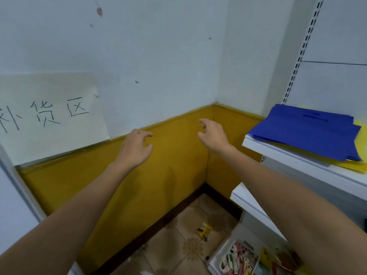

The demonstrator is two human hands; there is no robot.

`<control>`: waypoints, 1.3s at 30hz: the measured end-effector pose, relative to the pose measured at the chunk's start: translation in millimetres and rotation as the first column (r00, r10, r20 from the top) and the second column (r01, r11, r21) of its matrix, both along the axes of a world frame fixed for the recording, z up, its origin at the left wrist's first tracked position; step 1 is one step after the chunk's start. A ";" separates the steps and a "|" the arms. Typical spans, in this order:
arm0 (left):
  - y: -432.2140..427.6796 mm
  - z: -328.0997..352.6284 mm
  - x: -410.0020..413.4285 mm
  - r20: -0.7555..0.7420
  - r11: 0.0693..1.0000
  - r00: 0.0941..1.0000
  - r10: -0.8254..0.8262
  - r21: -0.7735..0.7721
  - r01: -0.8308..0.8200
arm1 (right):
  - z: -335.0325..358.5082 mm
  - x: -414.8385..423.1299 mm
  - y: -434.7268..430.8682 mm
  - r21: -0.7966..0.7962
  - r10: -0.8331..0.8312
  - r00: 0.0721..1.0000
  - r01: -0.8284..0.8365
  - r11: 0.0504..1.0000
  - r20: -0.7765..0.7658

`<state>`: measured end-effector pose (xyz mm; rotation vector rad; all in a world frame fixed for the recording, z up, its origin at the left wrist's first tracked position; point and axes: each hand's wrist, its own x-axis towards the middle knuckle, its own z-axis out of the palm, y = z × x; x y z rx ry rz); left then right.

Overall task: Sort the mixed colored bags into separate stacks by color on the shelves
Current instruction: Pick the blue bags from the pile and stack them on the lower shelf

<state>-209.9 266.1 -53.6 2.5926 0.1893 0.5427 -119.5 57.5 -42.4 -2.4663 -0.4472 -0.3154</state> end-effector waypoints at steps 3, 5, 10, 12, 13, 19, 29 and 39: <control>-8.6 -5.1 29.6 -0.014 0.998 0.998 -0.058 -0.007 0.058 | -4.1 22.8 -14.1 0.000 -0.051 0.999 0.051 0.999 -0.012; -18.0 -9.2 47.1 -0.029 0.996 0.995 -0.093 -0.018 0.092 | -4.8 36.1 -25.6 -0.009 -0.077 0.997 0.077 0.997 -0.017; -47.7 -7.9 90.7 -0.018 0.988 0.989 -0.147 -0.041 0.147 | 6.8 66.5 -58.2 -0.012 -0.133 0.991 0.133 0.991 0.000; -64.5 -1.7 108.9 -0.014 0.983 0.984 -0.178 -0.041 0.177 | 17.7 75.1 -74.8 0.002 -0.144 0.990 0.144 0.990 0.010; -74.4 2.5 118.9 -0.004 0.980 0.981 -0.196 -0.040 0.195 | 23.3 79.8 -84.5 0.010 -0.151 0.988 0.151 0.989 0.023; -154.4 18.3 171.8 0.059 0.940 0.943 -0.328 -0.081 0.332 | 48.7 98.7 -168.1 0.107 -0.284 0.957 0.277 0.955 0.061; -291.6 28.9 249.1 0.069 0.735 0.740 -0.669 -0.085 0.673 | 53.3 58.1 -328.4 0.225 -0.720 0.694 0.700 0.678 0.012; -355.7 7.4 260.7 -0.382 0.706 0.723 -0.576 0.214 0.675 | 14.0 53.8 -331.6 -0.145 -0.866 0.468 0.858 0.493 -0.174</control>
